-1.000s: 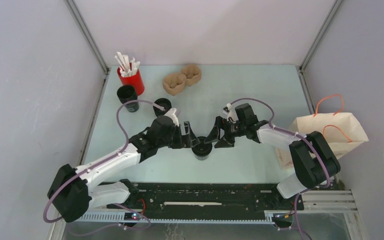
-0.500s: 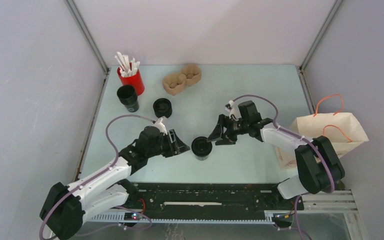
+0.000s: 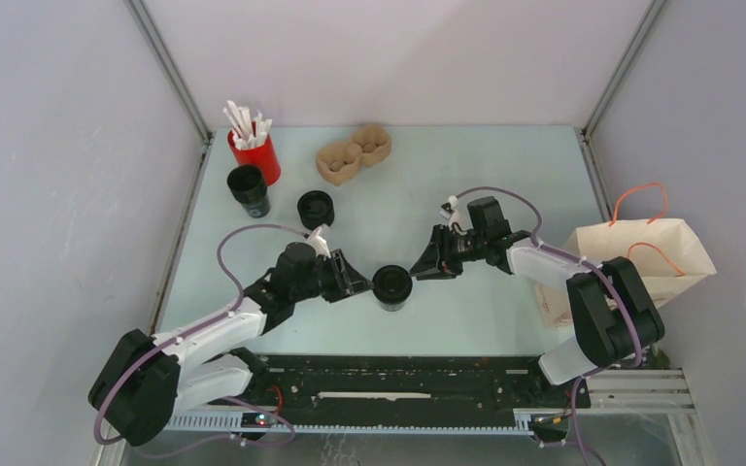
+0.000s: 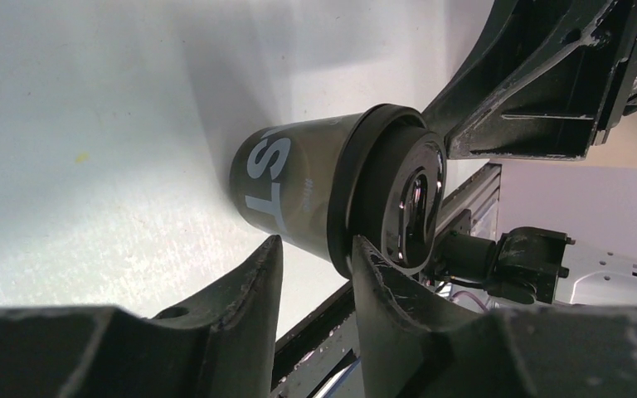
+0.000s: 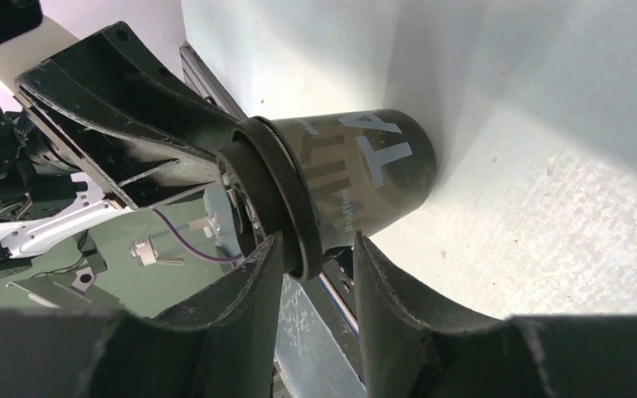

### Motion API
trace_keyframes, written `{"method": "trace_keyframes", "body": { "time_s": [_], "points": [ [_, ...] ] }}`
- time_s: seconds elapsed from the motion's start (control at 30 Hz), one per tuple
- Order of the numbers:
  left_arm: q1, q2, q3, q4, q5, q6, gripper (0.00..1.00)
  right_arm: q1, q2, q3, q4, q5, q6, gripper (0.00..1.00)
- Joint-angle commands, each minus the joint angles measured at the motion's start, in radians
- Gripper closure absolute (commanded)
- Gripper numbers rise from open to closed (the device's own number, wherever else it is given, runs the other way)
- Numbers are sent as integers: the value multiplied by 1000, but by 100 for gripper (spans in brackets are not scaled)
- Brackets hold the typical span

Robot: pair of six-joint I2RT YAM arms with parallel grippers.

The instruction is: Pack the takeout coffee

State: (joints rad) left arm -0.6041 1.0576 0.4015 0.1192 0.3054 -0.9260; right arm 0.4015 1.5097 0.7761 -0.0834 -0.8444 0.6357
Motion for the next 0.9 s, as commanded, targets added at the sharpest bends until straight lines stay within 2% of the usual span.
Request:
{"method": "trace_keyframes", "body": {
  "time_s": [0.0, 0.4, 0.7, 0.87],
  "points": [
    [7, 16, 9, 22, 5, 17, 60, 5, 25, -23, 55, -23, 13, 55],
    [5, 50, 17, 5, -5, 43, 62, 41, 70, -36, 121, -9, 41, 57],
    [-49, 137, -29, -16, -101, 53, 69, 34, 118, -210, 314, 104, 149, 65],
    [-113, 148, -41, -49, -189, 58, 70, 61, 120, -262, 368, 155, 165, 65]
  ]
}}
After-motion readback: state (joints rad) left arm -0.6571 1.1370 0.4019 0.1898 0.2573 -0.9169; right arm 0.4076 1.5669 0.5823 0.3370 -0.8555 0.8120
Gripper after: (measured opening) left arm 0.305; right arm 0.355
